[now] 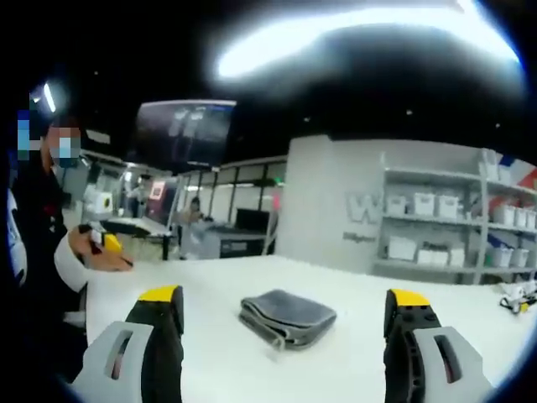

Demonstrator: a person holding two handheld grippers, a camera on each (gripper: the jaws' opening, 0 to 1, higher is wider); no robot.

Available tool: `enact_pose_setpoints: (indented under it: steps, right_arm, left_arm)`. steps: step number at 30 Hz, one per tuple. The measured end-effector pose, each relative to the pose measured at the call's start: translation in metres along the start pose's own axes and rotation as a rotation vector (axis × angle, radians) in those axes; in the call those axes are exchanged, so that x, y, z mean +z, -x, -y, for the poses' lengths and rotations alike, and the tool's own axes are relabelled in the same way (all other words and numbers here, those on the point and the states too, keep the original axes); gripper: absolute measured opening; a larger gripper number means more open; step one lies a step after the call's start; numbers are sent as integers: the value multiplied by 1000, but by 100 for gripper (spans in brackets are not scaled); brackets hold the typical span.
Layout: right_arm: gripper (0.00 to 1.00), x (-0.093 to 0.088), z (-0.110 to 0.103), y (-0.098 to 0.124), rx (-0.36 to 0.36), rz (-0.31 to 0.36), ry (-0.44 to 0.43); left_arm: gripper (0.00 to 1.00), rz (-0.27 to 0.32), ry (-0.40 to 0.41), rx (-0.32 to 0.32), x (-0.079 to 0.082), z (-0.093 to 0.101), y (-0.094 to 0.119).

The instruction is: Open the folded towel by lifting each exposed corner and separating the folded layers until the towel lies flat within the target outline without major curled edges

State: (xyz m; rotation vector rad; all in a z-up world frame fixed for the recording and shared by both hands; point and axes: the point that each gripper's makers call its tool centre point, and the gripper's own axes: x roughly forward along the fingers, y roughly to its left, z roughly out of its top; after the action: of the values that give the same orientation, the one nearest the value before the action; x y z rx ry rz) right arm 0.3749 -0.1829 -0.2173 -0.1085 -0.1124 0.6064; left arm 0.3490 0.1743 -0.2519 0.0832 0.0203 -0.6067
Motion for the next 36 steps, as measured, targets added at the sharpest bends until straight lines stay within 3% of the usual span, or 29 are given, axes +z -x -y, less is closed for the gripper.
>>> enact_pose_setpoints:
  steps: [20, 36]
  right_arm:
    - [100, -2, 4, -14, -2, 4, 14]
    - [99, -16, 11, -21, -7, -20, 34]
  left_arm:
    - [100, -9, -9, 3, 0, 0, 1]
    - [100, -26, -3, 0, -5, 1, 0]
